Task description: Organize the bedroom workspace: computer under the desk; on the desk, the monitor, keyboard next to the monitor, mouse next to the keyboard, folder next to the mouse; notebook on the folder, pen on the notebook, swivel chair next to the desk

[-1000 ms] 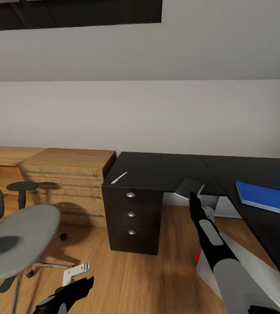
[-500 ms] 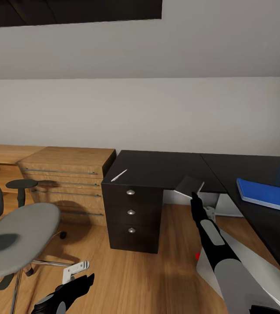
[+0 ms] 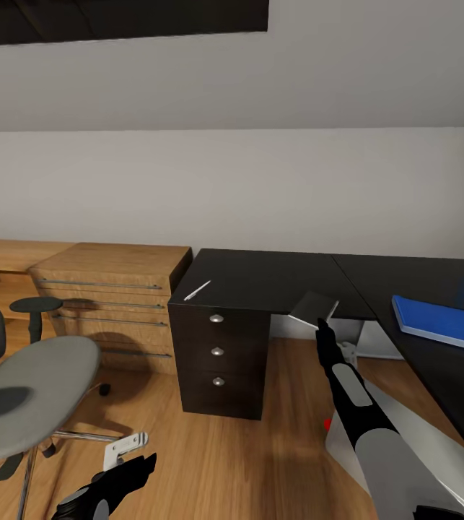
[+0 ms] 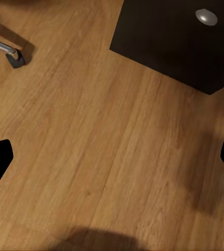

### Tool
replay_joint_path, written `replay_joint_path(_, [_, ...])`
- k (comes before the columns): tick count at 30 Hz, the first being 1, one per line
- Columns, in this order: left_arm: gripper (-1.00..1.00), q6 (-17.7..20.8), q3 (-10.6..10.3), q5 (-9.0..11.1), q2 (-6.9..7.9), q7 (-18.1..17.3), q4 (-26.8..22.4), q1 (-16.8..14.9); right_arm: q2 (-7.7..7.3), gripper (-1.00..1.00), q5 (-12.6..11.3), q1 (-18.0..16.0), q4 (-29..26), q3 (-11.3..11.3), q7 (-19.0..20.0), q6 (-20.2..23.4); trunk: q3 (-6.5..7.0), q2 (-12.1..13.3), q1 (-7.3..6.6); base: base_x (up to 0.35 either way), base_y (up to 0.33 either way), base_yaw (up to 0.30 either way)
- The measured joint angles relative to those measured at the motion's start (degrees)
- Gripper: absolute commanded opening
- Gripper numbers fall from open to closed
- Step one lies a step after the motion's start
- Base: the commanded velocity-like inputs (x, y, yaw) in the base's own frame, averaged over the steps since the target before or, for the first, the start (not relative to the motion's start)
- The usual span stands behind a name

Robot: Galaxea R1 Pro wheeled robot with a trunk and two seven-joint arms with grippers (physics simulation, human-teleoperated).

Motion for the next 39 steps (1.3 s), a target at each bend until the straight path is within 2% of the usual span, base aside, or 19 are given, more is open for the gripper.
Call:
replay_joint_path(33, [1.0,0.3,-0.1,-0.1,0.0,0.0,0.9,0.0,0.0,1.0,-0.1,0.0,0.0,0.0,0.0,0.0,0.0,0.0,0.0,0.082,0.0,0.0])
replay_joint_path(34, [1.0,0.3,-0.1,-0.1,0.0,0.0,0.9,0.0,0.0,-1.0,-0.1,0.0,0.0,0.0,-0.1,0.0,0.0,0.0,0.0,0.005,0.0,0.0])
replay_joint_path(39, [1.0,0.3,-0.1,-0.1,0.0,0.0,1.0,0.0,0.0,-1.0,0.3,0.0,-0.1,0.0,0.0,0.0,0.0,0.0,0.0,0.002,0.0,0.0])
